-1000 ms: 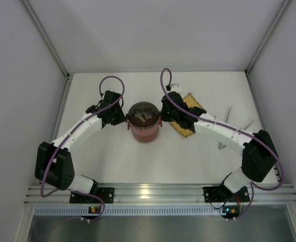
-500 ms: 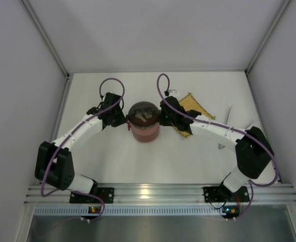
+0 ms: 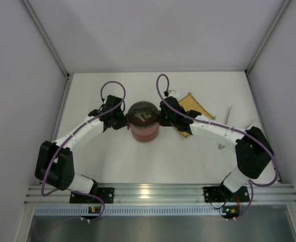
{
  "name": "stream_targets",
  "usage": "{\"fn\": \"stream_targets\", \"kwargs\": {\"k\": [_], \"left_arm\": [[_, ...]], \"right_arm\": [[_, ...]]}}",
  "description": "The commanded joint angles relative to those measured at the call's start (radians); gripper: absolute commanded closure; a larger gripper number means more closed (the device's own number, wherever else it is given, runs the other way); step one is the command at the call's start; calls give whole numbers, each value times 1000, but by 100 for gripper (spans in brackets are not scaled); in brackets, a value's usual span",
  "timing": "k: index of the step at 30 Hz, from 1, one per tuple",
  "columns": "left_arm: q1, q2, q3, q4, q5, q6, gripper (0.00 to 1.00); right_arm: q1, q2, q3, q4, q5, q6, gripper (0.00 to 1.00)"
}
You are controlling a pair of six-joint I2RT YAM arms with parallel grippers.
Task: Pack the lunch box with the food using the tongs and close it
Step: Close the fastener on the packing box.
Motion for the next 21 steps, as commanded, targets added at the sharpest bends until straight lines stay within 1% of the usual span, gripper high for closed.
{"fn": "stream_targets", "kwargs": {"k": [1, 4, 6, 10, 14, 20, 21], "left_arm": [[-33, -5, 28, 110, 70, -27, 89], [-31, -13, 57, 44, 37, -9, 88], [-31, -25, 74, 10, 19, 6, 86], [-33, -39, 108, -99, -41, 8, 78], [-31, -68, 97, -139, -90, 0, 70], [-31, -85, 95, -194, -173, -10, 66], [-30, -86, 95, -209, -205, -15, 65]], "right_arm": [[55, 23, 13, 45, -95, 21, 100], [55, 3, 16, 14, -72, 18, 100], [55, -15, 13, -4, -57, 18, 100], [55, -43, 10, -41, -21, 17, 100], [55, -69, 1, -52, -6, 18, 100], [55, -83, 1, -76, 17, 15, 100], [55, -83, 2, -78, 23, 15, 100]]}}
